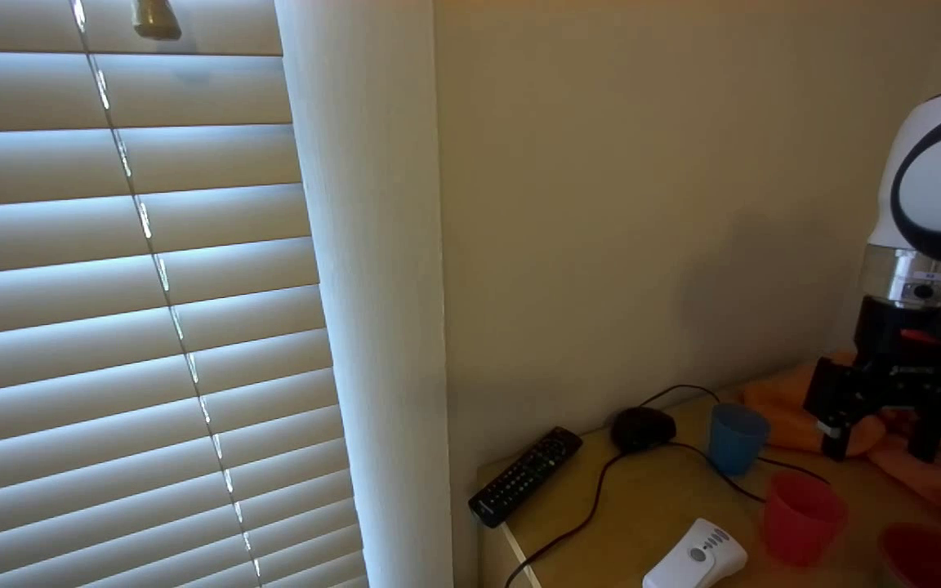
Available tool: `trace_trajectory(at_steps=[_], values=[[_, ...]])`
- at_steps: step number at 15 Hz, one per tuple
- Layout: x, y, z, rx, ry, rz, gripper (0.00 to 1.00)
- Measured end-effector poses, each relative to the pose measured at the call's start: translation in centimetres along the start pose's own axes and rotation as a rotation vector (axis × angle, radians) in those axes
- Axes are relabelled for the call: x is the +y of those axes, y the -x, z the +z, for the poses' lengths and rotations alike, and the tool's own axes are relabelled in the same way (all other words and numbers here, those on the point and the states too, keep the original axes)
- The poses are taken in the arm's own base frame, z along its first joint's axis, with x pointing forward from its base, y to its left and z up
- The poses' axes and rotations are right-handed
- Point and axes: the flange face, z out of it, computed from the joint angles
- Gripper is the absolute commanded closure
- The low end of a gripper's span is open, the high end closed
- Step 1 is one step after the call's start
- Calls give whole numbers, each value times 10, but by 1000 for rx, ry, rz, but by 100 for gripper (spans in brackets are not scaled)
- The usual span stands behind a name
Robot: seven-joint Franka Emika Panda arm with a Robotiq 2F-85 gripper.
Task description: Put the pink cup in the pink bowl
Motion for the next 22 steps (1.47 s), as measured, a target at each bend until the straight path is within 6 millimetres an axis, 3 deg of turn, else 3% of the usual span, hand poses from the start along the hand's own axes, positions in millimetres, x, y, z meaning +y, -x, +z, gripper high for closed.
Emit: trace_trajectory(at_steps=[3,9,10,12,20,22], values=[[15,-19,28,21,8,27,0],[12,-38,69,-6,21,8,0],[10,-40,73,-12,23,4,25],[11,-42,79,-21,26,4,31],[13,-48,90,-35,33,8,95],[11,-51,87,-28,32,5,100]])
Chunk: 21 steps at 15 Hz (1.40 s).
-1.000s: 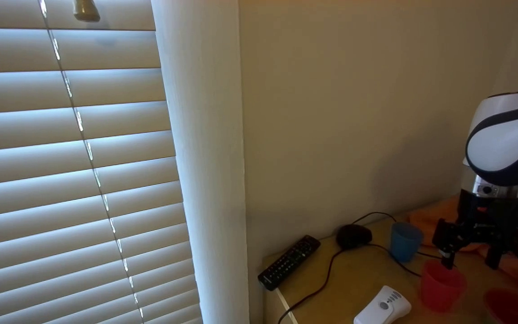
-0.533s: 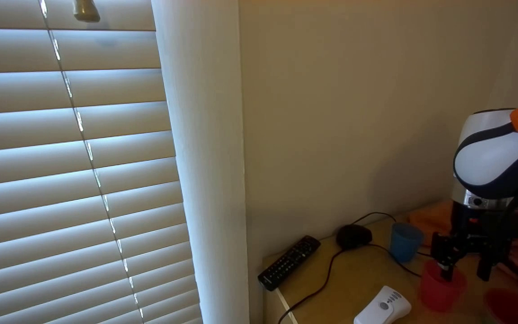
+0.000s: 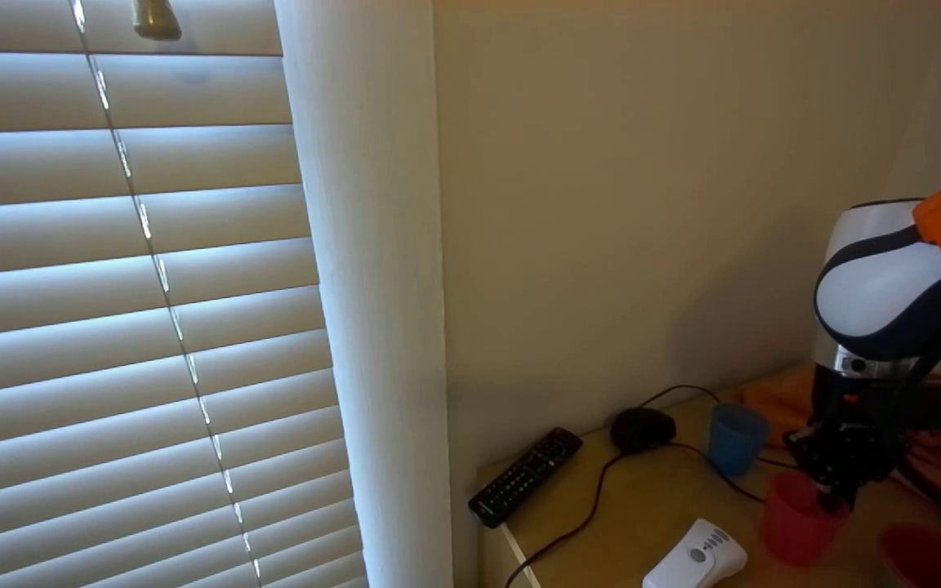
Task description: Put the pink cup in the pink bowl
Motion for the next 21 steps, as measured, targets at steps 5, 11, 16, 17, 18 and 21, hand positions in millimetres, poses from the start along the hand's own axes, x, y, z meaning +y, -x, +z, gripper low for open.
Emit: trace_trajectory(at_steps=[5,11,16,17,18,21], values=[[-15,-2,-11,23,-1,-27,99],[-16,28,-90,70,-28,-22,99],[42,90,-132,-19,-28,163,99],[55,100,-128,-27,-35,197,99],[68,107,-120,-21,-48,231,99],[97,117,-83,38,-82,313,99]])
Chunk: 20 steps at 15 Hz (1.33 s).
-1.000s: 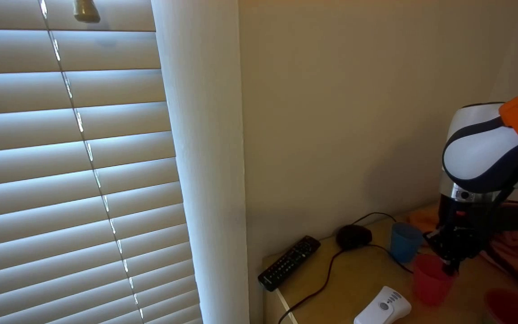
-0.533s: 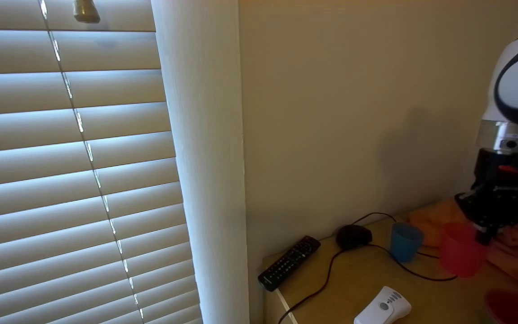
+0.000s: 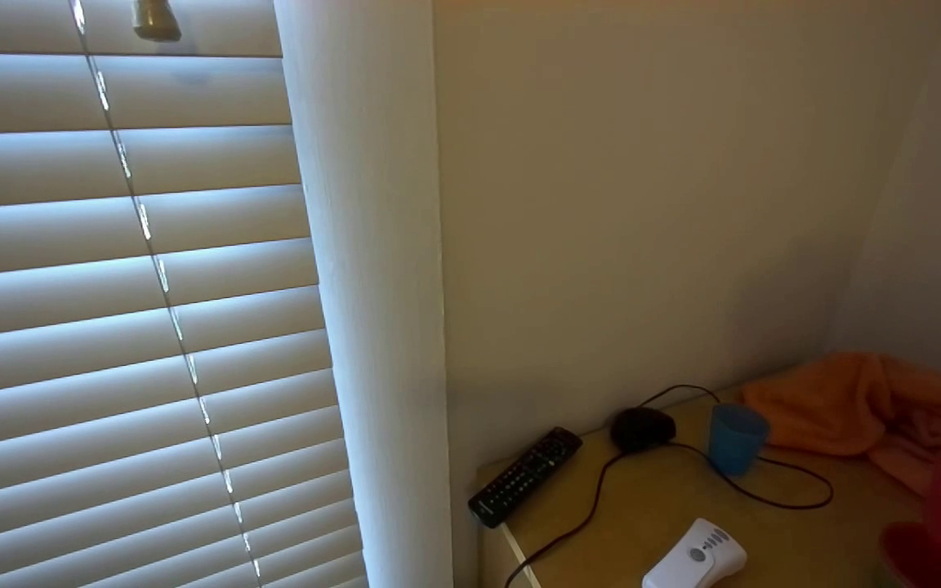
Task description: Put the pink cup in the pink bowl
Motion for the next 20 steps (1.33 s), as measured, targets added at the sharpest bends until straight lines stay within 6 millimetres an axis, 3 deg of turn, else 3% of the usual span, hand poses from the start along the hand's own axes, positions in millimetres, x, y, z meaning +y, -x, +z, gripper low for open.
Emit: trace_trajectory(at_steps=[3,10,11,12,16,18,20], values=[[13,1,31,73,-31,44,99],[8,-3,65,86,-48,75,99],[9,-3,70,75,-43,78,87],[10,-3,75,66,-39,81,69],[11,-3,86,42,-30,87,40],[7,-4,78,58,-37,79,27],[-2,-3,50,118,-59,52,12]])
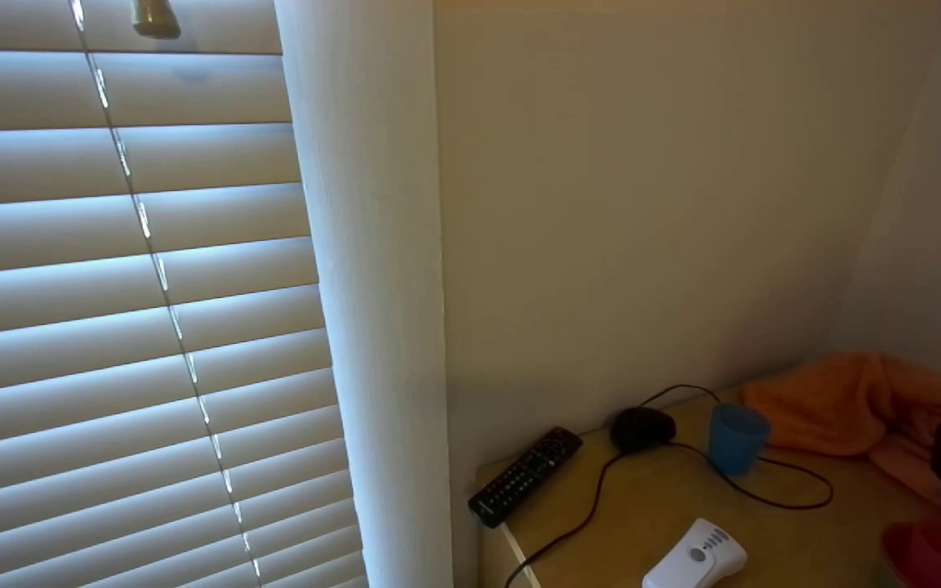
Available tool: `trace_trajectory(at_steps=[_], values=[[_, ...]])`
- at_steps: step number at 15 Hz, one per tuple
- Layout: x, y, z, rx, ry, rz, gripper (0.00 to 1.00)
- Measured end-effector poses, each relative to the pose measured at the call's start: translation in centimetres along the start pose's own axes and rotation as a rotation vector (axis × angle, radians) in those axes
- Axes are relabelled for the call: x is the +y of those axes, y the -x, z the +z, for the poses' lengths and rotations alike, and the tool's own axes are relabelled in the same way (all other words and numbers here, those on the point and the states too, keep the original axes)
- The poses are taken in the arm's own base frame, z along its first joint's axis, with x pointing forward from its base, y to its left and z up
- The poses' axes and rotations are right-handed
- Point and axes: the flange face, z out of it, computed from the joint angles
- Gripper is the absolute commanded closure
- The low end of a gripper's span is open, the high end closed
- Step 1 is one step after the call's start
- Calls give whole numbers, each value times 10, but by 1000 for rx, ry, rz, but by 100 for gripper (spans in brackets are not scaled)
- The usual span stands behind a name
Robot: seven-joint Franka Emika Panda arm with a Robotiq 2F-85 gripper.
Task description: Put the pink cup in the pink bowl
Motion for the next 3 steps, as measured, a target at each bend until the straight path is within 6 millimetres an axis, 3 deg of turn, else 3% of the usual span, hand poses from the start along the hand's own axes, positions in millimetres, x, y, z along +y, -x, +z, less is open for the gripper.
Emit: trace_trajectory(at_steps=[1,2,3], values=[[-6,1,-20,42,-21,-15,3],[-12,3,-42,87,-45,-33,0],[-17,6,-65,134,-74,-60,13]])
